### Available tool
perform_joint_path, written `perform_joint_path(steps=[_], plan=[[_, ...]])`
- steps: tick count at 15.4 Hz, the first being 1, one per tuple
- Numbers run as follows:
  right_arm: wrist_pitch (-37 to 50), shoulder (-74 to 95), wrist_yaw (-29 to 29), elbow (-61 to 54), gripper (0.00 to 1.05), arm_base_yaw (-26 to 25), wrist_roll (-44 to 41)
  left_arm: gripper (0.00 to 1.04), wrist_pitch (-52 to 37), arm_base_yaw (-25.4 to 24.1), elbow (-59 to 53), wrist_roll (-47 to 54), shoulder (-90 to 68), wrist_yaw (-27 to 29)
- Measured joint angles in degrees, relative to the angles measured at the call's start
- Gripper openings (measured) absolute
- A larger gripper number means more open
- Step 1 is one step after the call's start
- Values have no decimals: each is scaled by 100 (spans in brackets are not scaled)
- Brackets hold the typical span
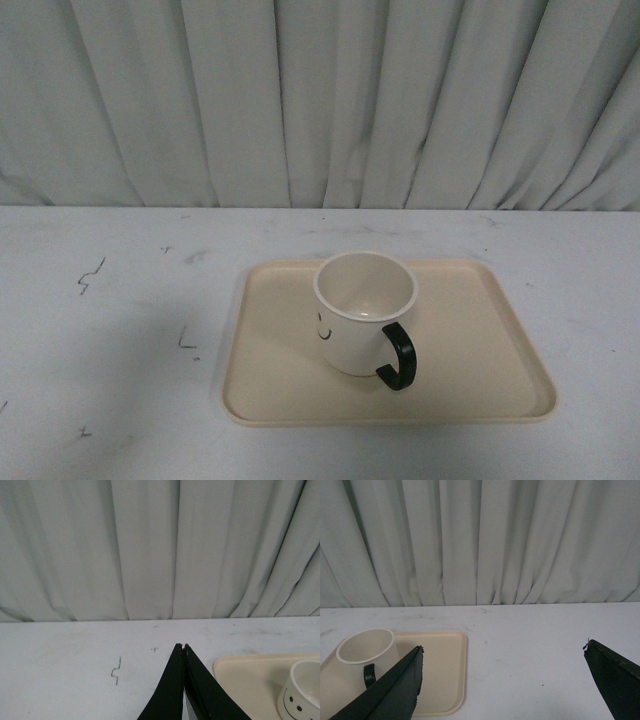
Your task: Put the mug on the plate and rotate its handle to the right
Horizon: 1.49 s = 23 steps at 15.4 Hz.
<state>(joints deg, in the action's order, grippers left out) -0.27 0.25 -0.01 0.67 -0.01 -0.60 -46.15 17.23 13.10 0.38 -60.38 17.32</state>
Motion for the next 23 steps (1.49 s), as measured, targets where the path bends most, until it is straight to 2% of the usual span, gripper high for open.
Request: perform_joint_path(steps=[1, 4, 9, 10, 11, 23], plan=[[0, 0, 0, 0, 98, 0, 0, 2, 105, -188, -186, -17, 267, -181], [2, 0, 0, 0, 98, 0, 0, 2, 439, -643, -592, -20, 1097, -627], [2, 0, 0, 0, 98, 0, 0, 2, 1224, -1137, -1008, -17, 2299, -1128], [0, 0, 0, 0, 98, 0, 0, 2, 870, -1375, -1198, -17, 2284, -1475], [7, 0, 0, 0, 98, 0, 0, 2, 1202, -1720, -1248, -20, 2404, -1674], [2, 0, 0, 0, 98, 0, 0, 2, 3246, -1711, -1248, -33, 4662, -1731]])
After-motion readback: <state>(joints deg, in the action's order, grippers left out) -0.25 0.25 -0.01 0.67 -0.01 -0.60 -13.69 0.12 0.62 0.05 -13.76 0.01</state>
